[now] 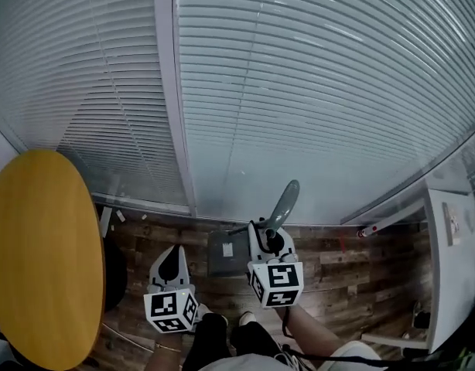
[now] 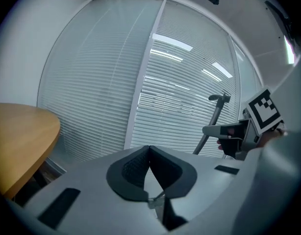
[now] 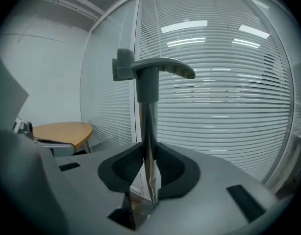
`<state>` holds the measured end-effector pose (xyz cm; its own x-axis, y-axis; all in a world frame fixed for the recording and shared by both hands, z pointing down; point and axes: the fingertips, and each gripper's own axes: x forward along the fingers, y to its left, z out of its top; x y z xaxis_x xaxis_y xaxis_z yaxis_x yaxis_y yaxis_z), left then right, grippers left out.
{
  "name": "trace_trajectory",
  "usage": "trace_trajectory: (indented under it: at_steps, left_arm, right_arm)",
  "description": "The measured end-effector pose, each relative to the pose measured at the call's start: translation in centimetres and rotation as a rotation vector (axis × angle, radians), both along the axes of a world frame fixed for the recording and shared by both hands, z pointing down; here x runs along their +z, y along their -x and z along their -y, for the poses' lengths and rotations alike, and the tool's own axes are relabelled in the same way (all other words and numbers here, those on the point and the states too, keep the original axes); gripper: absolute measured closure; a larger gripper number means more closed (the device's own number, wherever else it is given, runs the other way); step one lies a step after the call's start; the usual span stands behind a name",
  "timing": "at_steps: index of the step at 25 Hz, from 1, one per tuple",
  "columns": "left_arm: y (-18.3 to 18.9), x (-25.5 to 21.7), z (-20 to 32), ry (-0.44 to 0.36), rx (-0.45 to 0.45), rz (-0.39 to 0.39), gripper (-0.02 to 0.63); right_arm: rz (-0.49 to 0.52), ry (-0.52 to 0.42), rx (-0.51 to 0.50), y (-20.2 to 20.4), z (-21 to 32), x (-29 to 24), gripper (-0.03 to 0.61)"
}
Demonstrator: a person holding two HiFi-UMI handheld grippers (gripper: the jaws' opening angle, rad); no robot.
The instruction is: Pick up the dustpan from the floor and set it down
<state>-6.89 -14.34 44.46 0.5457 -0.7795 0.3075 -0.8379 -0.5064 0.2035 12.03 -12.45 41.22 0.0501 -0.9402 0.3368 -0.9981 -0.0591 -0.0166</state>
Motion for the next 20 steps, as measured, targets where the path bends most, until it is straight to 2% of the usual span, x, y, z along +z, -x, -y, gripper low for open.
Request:
trace_trajectory:
  at_steps: [9,13,16,20]
  left_arm:
    - [-6.2,-1.9,-3.8,-0.047,0.053,0.009,0.595]
    - [-7.9,-4.6,-6.4,-0.076,0.072,0.016,0.595]
    - [-9.6,-5.9,-8.1,-0.088,0.103,0.018,0.595]
    - [-11.7,-4.6,-9.2,-0.095,0.183,0.021,0.595]
  right_arm:
    - [-0.017,-0.036,0.044,-3.9,-5.2,-2.2,0.477]
    - [-0.022,-0.031,0.049,-5.3,-8.3,-3.7,0.477]
    - [-0.025,-0.031,0.056,-6.6,-10.5,-4.4,0.478]
    - [-0.036,-0.01,0.086,-8.1,-12.9,-2.8,0.477]
